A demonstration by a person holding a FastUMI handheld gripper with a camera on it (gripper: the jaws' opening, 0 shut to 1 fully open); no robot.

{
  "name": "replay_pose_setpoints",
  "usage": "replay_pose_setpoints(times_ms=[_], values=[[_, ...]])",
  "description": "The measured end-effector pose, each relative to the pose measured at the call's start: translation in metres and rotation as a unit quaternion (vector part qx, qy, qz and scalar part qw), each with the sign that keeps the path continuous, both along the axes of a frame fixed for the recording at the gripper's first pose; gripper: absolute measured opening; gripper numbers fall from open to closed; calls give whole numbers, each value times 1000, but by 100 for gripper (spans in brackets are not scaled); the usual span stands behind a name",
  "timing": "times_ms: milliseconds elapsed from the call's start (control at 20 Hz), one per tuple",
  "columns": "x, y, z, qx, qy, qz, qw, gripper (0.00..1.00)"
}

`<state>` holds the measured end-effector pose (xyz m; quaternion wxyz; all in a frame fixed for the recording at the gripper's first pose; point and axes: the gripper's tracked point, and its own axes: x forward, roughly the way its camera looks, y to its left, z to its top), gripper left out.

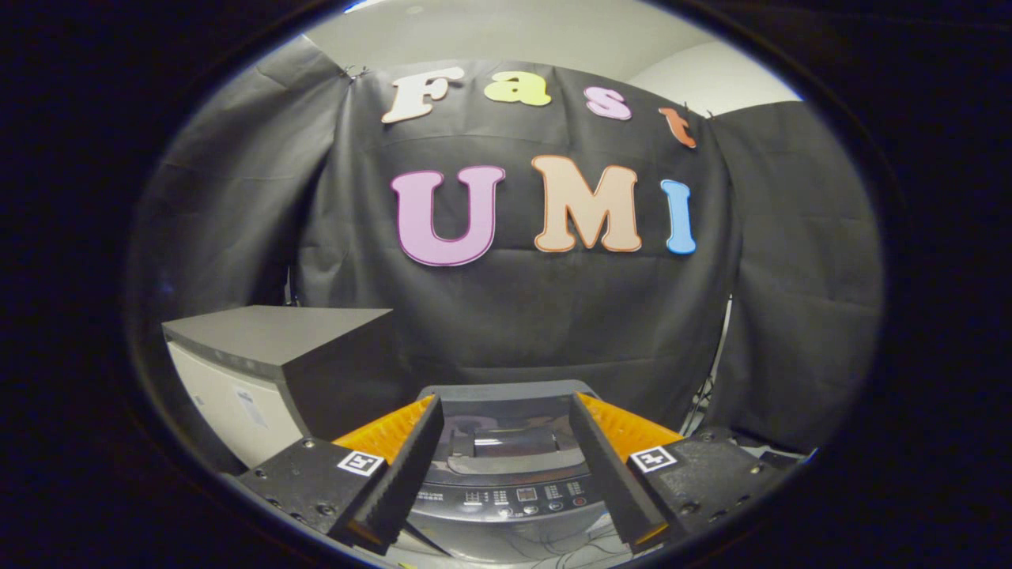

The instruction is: Put the clothes into the washing machine and then close the washing machine lid.

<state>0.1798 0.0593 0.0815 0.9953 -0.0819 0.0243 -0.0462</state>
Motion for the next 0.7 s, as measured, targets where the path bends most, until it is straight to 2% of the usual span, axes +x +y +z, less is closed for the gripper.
replay_pose_setpoints(times_ms=[250,500,700], values=[[-48,7,17,17,-21,17,999,98],[-95,13,-4,85,-15,19,996,97],[-128,12,-10,88,0,18,996,97]])
